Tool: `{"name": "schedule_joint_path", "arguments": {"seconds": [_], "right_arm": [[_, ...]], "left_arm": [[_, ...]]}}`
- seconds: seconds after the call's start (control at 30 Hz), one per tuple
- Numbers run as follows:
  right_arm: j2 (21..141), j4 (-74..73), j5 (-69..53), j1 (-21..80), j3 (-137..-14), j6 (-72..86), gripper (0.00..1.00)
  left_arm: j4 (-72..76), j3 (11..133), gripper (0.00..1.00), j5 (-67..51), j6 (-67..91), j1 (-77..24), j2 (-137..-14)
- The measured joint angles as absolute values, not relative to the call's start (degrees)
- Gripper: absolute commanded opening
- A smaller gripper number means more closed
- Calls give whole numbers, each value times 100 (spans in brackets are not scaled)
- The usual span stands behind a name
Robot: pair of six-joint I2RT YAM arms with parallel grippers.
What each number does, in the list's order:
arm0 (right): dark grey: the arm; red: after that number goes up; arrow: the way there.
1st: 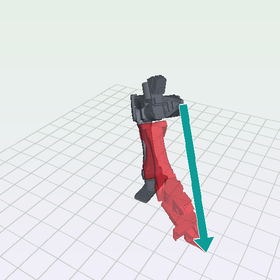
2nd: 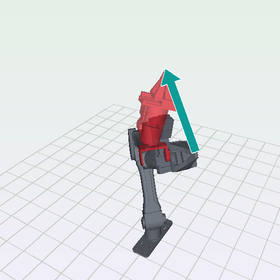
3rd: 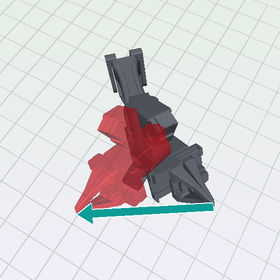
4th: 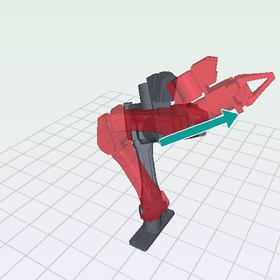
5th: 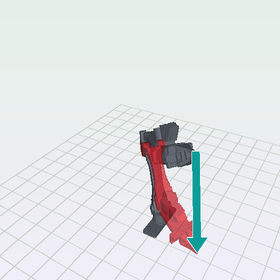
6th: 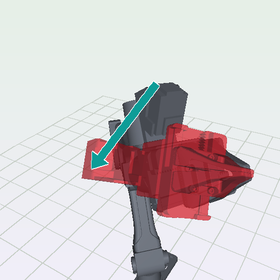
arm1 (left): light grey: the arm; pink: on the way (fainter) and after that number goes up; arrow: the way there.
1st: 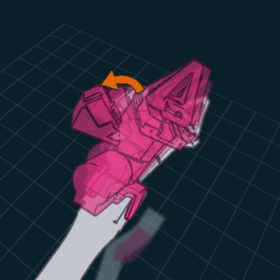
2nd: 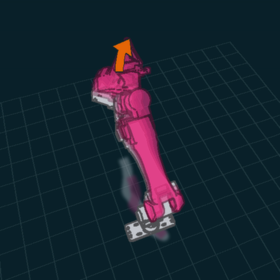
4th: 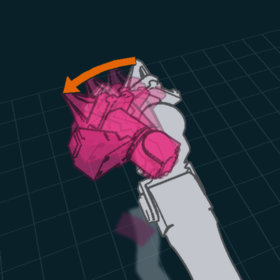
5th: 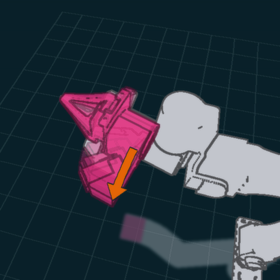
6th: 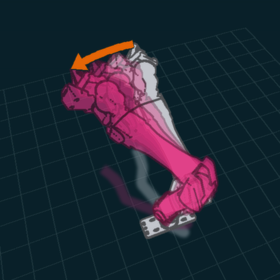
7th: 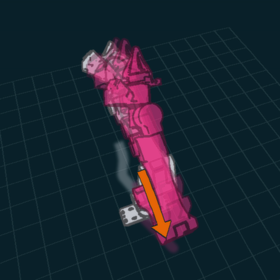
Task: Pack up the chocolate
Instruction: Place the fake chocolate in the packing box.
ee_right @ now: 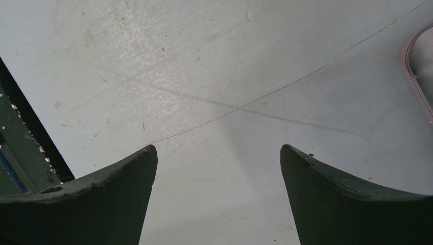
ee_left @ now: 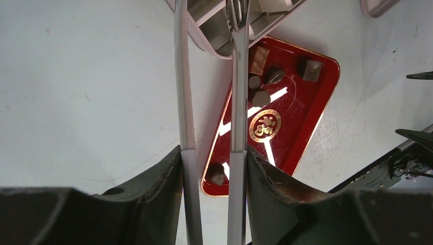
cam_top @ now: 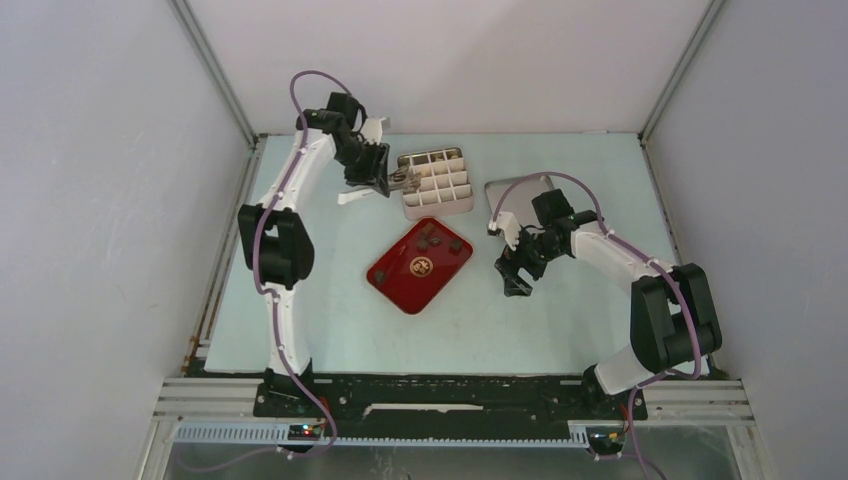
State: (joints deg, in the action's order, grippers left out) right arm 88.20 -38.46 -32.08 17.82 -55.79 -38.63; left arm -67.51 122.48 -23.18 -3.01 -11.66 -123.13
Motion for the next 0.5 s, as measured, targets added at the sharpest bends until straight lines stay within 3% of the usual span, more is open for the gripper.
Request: {"name": "schedule_joint_path", "arguments": {"seconds": [0.5], "right_arm": [[8890, -3857, -3203, 1865, -5592, -3863, 92]], "left_arm": [[-6871, 12248, 47, -1811, -362, -1190, -12184]]}}
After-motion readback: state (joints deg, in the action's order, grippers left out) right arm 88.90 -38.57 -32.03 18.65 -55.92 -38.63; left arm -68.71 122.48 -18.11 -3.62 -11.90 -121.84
